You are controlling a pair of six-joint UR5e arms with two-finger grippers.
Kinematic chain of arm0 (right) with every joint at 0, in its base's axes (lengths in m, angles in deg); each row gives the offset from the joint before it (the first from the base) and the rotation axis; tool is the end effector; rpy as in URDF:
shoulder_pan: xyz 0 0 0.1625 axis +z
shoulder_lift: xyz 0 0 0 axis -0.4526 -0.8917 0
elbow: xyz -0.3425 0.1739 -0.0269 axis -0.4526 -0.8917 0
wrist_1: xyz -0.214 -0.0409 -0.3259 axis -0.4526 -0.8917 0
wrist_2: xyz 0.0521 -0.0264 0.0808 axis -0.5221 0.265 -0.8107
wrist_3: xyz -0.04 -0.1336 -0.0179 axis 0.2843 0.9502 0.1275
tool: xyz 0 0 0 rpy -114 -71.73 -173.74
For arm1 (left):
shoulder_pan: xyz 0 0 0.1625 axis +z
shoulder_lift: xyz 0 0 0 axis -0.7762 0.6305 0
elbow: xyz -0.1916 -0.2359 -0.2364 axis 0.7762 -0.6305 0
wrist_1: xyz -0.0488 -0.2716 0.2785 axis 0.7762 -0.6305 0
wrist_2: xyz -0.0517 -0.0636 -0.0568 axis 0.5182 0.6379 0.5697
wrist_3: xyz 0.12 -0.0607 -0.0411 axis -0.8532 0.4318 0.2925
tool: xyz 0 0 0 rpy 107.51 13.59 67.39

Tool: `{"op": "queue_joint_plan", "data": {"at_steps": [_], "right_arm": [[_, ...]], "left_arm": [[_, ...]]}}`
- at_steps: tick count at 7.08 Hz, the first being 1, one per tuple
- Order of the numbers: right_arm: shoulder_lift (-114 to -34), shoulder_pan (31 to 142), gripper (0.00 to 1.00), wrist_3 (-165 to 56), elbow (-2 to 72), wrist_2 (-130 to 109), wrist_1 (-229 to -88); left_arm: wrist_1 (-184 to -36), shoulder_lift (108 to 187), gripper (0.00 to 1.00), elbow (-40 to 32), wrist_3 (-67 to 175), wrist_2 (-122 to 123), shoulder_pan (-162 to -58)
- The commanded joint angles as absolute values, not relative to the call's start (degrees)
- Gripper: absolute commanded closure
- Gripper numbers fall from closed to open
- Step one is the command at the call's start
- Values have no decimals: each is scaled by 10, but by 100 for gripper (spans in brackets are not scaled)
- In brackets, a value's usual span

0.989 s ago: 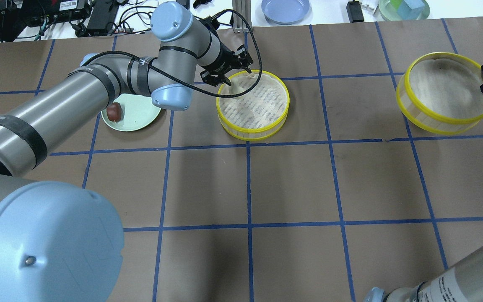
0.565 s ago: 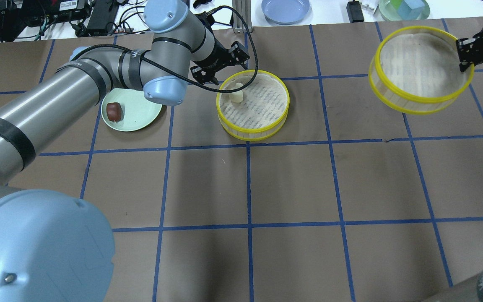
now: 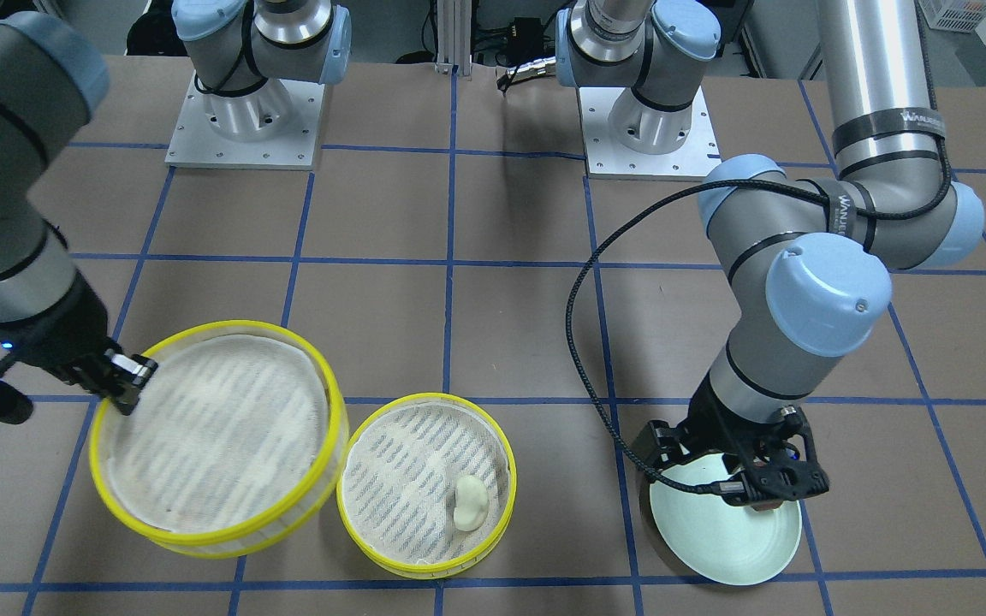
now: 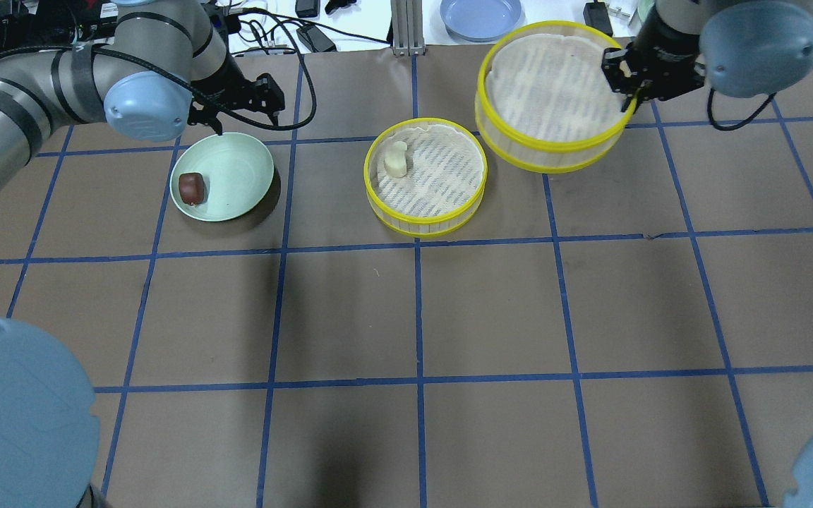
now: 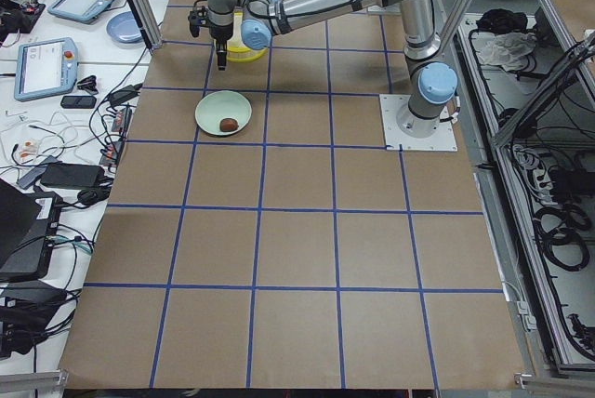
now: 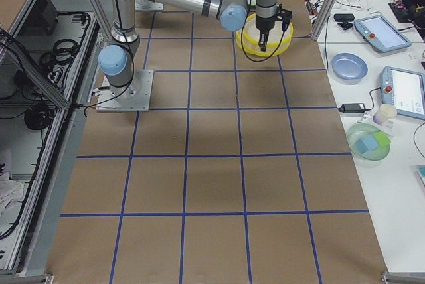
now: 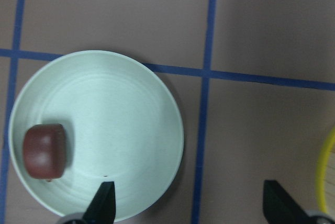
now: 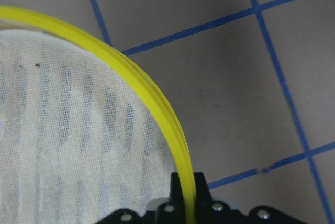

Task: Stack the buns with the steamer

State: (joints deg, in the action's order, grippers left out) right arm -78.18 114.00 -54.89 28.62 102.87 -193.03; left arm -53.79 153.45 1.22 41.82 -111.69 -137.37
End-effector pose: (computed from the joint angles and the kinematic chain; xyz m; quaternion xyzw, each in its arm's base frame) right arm 0.1027 -0.5900 0.3283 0.1713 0.9825 -0.0732 0.0064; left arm -0.0921 -0.6364 0.2520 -0.0541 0.9956 -0.0758 0.0080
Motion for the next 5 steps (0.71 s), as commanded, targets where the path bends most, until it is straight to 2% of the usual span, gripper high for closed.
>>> {"op": "queue_joint_plan", "data": {"at_steps": [1, 2, 5], "right_arm": [[-744, 1259, 100, -722, 286, 1028, -1949], [-724, 1288, 100, -783, 286, 1029, -1983], [-669, 1292, 100, -793, 285, 1077, -2016]], "left_arm": [[-536, 1546, 0, -29, 339, -1186, -1323], [-530, 1548, 0, -49, 301, -1198, -1301], [-498, 1591, 0, -45, 303, -1197, -1293]]}}
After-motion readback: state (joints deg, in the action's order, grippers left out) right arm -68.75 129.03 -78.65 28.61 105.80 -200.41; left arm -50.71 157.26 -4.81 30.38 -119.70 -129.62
